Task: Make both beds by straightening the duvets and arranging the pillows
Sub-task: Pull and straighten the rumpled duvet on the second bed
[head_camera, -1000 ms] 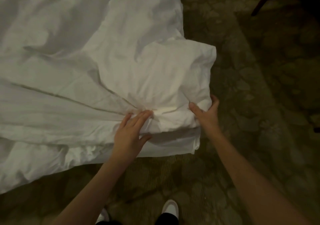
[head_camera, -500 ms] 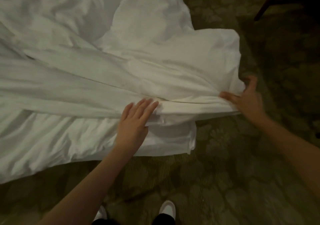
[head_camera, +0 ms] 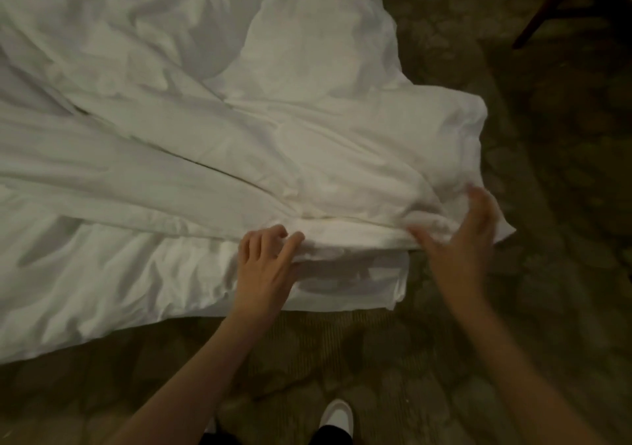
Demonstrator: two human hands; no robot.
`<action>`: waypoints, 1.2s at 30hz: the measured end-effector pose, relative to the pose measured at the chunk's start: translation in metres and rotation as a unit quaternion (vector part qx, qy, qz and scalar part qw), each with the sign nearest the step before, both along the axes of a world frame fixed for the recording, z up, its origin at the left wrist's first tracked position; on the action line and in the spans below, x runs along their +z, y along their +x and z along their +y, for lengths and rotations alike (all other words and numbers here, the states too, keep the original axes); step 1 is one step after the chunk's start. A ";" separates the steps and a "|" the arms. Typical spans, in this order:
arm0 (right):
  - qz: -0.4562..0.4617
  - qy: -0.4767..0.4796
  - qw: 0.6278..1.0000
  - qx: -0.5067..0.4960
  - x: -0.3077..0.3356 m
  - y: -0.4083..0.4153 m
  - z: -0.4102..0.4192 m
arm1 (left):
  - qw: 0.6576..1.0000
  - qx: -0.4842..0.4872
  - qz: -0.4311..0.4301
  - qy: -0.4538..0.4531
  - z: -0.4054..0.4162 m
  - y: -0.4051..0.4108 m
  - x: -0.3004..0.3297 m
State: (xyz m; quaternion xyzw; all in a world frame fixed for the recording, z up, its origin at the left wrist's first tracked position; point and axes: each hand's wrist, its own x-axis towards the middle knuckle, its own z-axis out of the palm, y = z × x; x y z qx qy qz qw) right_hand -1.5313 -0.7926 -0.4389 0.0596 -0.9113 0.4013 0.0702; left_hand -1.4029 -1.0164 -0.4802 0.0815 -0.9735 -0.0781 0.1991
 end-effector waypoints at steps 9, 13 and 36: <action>0.120 0.102 0.947 0.280 -0.043 0.066 -0.127 | 0.991 0.020 -0.060 0.114 -0.055 0.057 -0.009; 0.140 0.071 0.946 0.285 -0.037 0.072 -0.168 | 0.987 0.071 0.015 0.144 -0.100 0.062 0.007; 0.135 0.139 0.944 0.267 -0.049 0.088 -0.234 | 0.976 -0.035 -0.158 0.145 -0.225 0.061 0.052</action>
